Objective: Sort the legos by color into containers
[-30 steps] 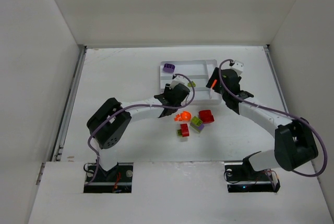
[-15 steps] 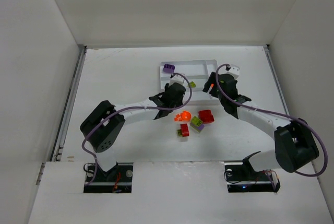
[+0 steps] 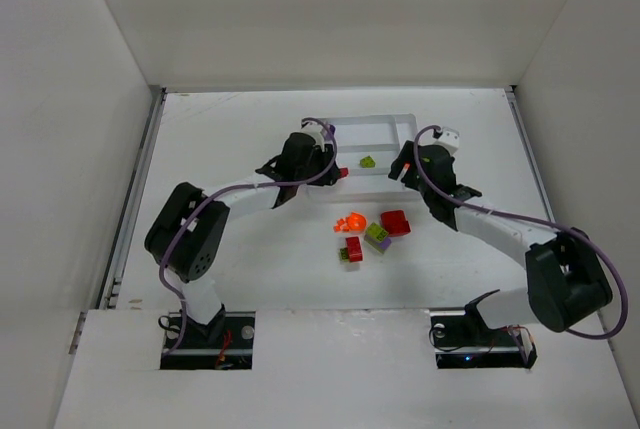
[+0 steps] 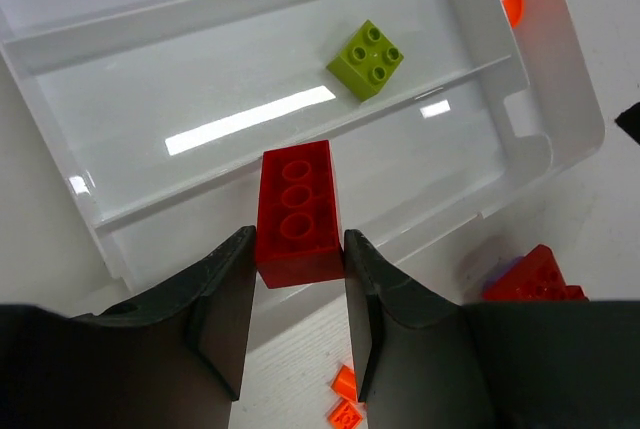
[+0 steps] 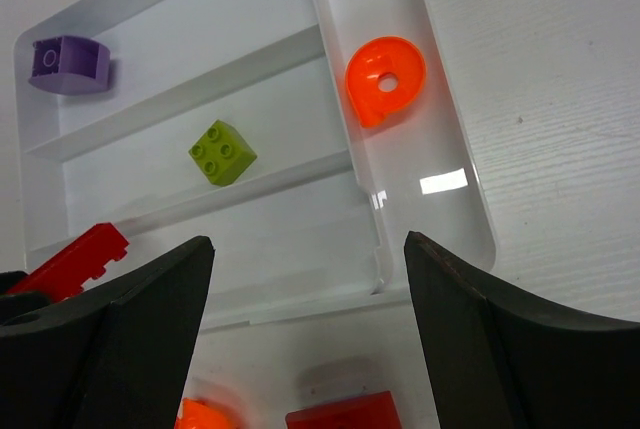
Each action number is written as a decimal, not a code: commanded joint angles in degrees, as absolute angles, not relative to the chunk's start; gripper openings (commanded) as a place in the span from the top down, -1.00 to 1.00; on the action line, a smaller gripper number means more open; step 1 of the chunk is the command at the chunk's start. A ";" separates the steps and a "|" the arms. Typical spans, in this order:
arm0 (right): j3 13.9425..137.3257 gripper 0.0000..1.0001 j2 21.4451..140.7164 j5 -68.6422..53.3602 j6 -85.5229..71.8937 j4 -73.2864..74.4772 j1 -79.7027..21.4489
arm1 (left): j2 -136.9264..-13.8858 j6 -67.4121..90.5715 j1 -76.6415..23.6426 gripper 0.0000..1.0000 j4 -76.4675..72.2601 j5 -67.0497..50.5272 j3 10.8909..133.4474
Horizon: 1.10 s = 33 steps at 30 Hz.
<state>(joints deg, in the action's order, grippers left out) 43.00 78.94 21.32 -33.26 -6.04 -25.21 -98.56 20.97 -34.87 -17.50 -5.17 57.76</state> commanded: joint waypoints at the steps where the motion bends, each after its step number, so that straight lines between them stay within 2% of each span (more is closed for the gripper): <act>1: 42.63 -0.65 76.29 20.92 -33.84 -9.75 -25.36 | -100.81 22.50 -33.88 0.54 -18.81 -13.44 60.03; 5: 42.36 -0.66 75.76 20.92 -33.84 -9.76 -25.35 | -101.78 22.24 -34.05 0.45 -17.40 -12.84 60.12; 7: 42.36 -0.67 75.50 20.92 -33.84 -9.76 -25.53 | -101.87 22.41 -33.97 0.26 -17.05 -10.65 59.86; 12: 42.10 -0.69 74.89 20.92 -33.75 -9.76 -25.53 | -99.67 21.62 -33.70 0.15 -16.17 -5.81 58.89; 16: 41.92 -0.64 73.48 20.92 -33.05 -9.76 -25.70 | -96.08 21.10 -33.79 -0.13 -16.26 -0.89 56.79; 17: 41.92 -0.59 72.95 20.92 -32.79 -9.67 -26.23 | -94.67 21.09 -33.88 -0.17 -16.43 0.43 55.91; 19: 41.57 -0.31 71.20 20.83 -32.08 -8.79 -28.42 | -91.51 21.88 -33.97 -0.17 -16.70 2.89 54.24; 20: 41.40 -0.14 70.32 20.83 -31.99 -8.27 -29.39 | -89.58 22.49 -34.14 -0.17 -17.05 4.21 53.10; 21: 41.22 0.14 68.92 20.83 -31.91 -6.87 -31.40 | -87.47 23.02 -34.40 -0.17 -17.57 5.35 51.78; 22: 41.05 0.30 67.60 20.83 -31.82 -5.38 -33.25 | -84.84 23.81 -34.67 -0.13 -18.45 6.32 49.85; 24: 40.87 0.51 65.49 21.35 -31.90 -1.86 -37.20 | -80.62 25.39 -35.20 -0.05 -19.59 7.11 46.52; 26: 40.26 0.59 63.99 21.88 -32.52 1.92 -41.94 | -76.58 27.06 -35.55 0.03 -19.86 7.38 43.00; 29: 38.77 0.51 62.93 22.41 -34.79 7.19 -49.24 | -71.38 30.05 -35.64 0.14 -19.51 7.30 37.81; 33: 37.44 -0.11 62.32 23.99 -40.24 14.14 -57.68 | -65.93 31.64 -37.13 0.15 -19.86 6.86 31.74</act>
<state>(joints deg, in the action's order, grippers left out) 38.37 63.05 21.67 -36.12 6.17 -54.00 -68.75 28.93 -36.05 -18.61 6.17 35.00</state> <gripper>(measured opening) 0.519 0.425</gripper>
